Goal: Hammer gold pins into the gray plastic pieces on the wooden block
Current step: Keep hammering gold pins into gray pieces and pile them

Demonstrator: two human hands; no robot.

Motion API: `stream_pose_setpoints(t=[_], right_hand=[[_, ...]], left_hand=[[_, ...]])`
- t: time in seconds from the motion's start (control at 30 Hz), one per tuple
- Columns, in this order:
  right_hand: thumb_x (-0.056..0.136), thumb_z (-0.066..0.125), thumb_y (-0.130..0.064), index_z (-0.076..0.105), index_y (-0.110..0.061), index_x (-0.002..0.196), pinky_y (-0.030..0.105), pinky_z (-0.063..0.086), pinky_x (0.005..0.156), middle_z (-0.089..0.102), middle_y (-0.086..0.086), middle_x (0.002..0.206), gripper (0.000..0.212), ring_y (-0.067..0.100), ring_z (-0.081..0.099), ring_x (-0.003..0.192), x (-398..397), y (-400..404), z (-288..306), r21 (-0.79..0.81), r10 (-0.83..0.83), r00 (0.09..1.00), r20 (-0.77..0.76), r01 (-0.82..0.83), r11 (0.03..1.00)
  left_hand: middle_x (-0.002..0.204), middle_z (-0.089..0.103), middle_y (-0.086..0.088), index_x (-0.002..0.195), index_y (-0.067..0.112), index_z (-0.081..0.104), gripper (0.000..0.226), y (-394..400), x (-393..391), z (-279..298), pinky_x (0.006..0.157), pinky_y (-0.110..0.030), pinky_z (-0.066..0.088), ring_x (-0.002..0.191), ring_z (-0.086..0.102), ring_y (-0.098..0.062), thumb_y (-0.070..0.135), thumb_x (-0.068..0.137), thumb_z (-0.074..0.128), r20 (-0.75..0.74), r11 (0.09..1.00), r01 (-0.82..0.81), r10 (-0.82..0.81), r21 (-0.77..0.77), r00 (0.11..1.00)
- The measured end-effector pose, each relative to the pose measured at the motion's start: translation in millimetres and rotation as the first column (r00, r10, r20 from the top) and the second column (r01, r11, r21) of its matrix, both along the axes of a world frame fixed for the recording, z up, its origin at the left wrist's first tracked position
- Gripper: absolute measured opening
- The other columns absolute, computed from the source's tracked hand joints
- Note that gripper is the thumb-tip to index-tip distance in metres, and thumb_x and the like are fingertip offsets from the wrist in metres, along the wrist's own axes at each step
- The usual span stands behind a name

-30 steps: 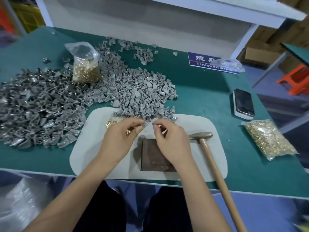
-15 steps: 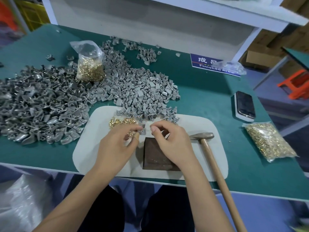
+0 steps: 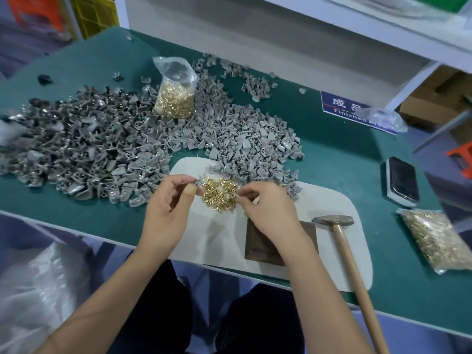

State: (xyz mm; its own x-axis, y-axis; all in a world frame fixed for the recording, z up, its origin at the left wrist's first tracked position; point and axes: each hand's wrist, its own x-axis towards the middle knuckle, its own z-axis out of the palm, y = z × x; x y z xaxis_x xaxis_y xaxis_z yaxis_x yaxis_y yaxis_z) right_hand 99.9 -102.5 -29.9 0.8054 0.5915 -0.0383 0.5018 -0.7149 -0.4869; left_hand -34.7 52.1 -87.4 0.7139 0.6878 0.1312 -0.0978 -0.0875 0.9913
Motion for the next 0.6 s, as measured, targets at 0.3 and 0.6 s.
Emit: stream_pose_setpoints(t=[0.3, 0.6], right_hand=[[0.094, 0.070, -0.029, 0.080, -0.031, 0.100, 0.030, 0.053, 0.076, 0.076, -0.009, 0.100, 0.012, 0.016, 0.067, 0.093, -6, 21, -1, -0.150, 0.002, 0.994, 0.108, 0.014, 0.989], [0.096, 0.056, -0.022, 0.074, -0.020, 0.088, 0.039, 0.058, 0.078, 0.072, 0.002, 0.090, 0.020, 0.027, 0.067, 0.086, -8, 22, -1, -0.262, 0.008, 0.993, 0.122, 0.024, 0.965]], left_hand=[[0.098, 0.073, 0.007, 0.104, 0.026, 0.065, 0.013, -5, 0, 4, 0.080, -0.013, 0.047, 0.089, 0.067, -0.007, 0.014, 0.100, 0.062, 0.039, 0.999, 0.040, -0.040, 0.005, 0.998], [0.097, 0.072, 0.014, 0.103, 0.034, 0.068, 0.007, -6, 1, 1, 0.071, -0.012, 0.045, 0.072, 0.059, -0.008, 0.032, 0.097, 0.067, -0.032, 0.996, 0.064, -0.062, 0.068, 0.998]])
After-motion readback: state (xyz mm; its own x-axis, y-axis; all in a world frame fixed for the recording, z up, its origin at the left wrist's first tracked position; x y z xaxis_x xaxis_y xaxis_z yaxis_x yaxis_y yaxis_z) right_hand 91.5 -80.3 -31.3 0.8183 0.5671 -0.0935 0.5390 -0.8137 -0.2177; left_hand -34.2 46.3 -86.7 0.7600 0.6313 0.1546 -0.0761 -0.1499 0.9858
